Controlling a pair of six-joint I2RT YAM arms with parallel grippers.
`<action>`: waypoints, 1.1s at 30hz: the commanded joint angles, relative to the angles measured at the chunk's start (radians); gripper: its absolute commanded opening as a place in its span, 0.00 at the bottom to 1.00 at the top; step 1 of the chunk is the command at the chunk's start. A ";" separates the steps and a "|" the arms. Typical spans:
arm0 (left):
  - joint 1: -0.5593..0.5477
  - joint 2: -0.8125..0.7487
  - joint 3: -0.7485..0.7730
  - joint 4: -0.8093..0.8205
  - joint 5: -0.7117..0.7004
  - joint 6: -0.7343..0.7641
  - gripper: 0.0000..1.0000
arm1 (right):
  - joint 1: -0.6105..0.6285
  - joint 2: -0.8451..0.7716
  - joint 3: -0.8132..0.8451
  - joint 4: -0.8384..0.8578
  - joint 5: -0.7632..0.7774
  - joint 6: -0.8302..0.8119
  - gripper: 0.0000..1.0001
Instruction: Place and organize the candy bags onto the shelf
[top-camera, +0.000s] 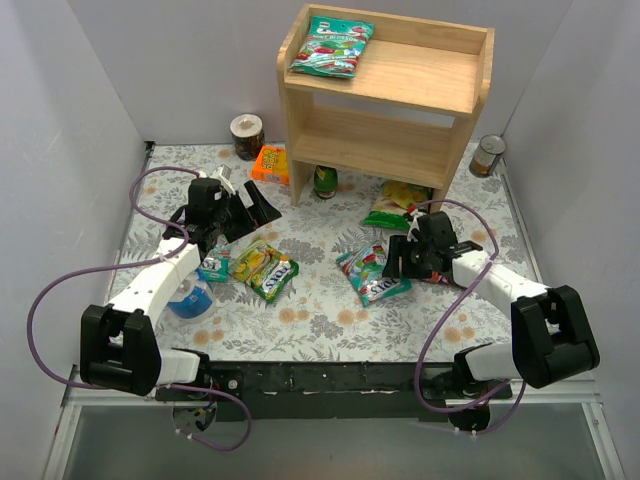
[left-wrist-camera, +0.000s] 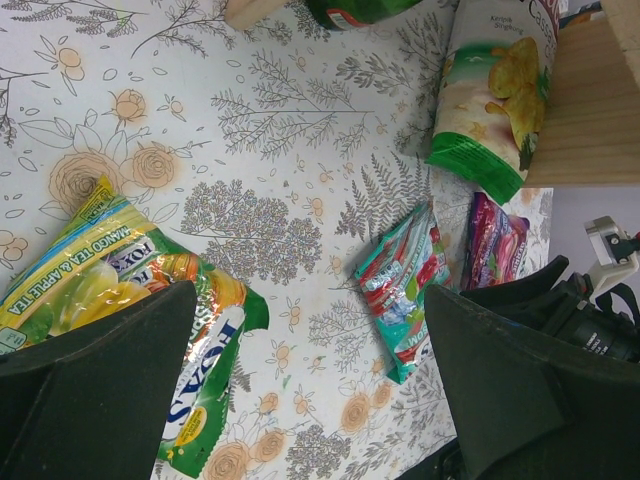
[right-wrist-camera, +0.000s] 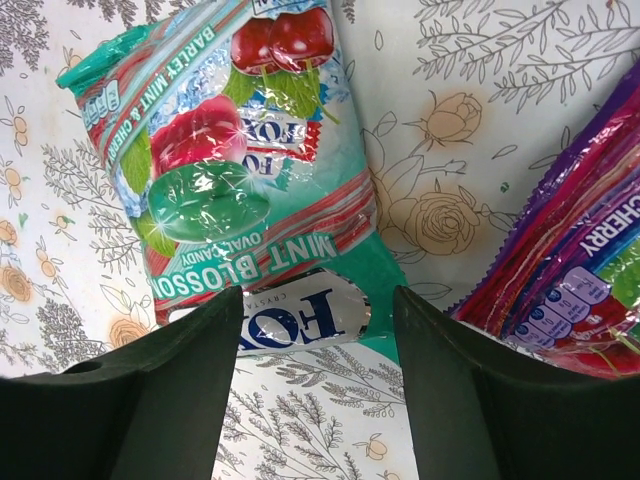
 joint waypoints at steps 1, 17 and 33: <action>-0.004 0.001 0.028 0.008 0.007 0.009 0.98 | -0.004 -0.020 0.043 0.058 -0.023 -0.020 0.69; -0.005 0.007 0.031 0.006 -0.001 0.002 0.98 | -0.013 0.112 0.037 0.105 0.044 -0.108 0.65; -0.004 0.008 0.027 0.008 0.004 -0.004 0.98 | -0.041 0.142 -0.022 0.082 0.015 -0.085 0.04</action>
